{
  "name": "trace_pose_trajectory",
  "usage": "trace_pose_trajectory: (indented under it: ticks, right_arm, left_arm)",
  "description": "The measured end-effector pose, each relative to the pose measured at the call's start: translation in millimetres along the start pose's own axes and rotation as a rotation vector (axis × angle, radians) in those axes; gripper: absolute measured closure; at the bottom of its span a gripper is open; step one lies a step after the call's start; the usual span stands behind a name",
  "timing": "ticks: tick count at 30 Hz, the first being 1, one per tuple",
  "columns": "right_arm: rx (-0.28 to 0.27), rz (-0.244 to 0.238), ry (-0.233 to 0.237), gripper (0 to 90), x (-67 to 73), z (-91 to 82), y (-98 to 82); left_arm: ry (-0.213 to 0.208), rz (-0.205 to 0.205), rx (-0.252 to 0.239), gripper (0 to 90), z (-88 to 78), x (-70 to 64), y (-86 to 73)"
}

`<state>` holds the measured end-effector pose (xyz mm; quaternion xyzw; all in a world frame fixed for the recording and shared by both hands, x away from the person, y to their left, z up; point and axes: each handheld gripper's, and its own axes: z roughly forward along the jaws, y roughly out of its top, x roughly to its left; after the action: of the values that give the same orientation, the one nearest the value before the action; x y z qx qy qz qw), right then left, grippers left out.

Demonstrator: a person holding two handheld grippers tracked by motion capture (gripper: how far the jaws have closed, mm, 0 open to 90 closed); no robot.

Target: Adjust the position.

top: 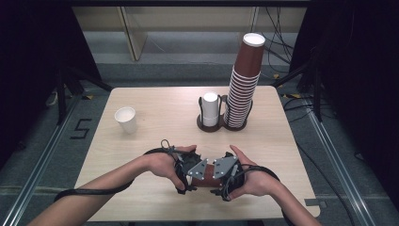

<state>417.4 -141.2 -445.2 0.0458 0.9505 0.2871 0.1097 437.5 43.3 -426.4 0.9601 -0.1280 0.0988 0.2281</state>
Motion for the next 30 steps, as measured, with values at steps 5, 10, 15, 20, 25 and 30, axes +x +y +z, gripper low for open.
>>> trace_pose_trajectory:
  ticks: [5,10,15,20,25,30]
  right_arm:
    - [-0.012,-0.011,-0.008,10.9,-1.2,1.6,0.3]
    - [-0.001,-0.001,-0.014,15.3,0.2,1.7,1.6]
    - [-0.031,-0.011,-0.002,20.8,0.2,4.4,2.2]
    - [-0.017,0.02,0.018,22.0,2.4,4.4,0.3]
    - [-0.051,-0.015,-0.017,21.5,0.7,7.0,-3.4]
    - [-0.086,-0.069,-0.043,21.7,-3.0,4.4,-7.4]
  left_arm:
    - [-0.007,0.013,0.0,13.2,0.2,0.9,4.8]
    - [-0.004,0.042,0.008,13.2,0.2,2.7,8.0]
    - [-0.011,0.047,0.007,13.1,1.5,2.3,7.5]
    - [-0.018,0.018,0.009,12.9,2.5,1.2,5.5]
    - [-0.003,-0.023,-0.005,7.9,6.1,-1.0,3.1]
    - [0.028,-0.051,-0.021,3.4,4.6,1.2,-1.1]
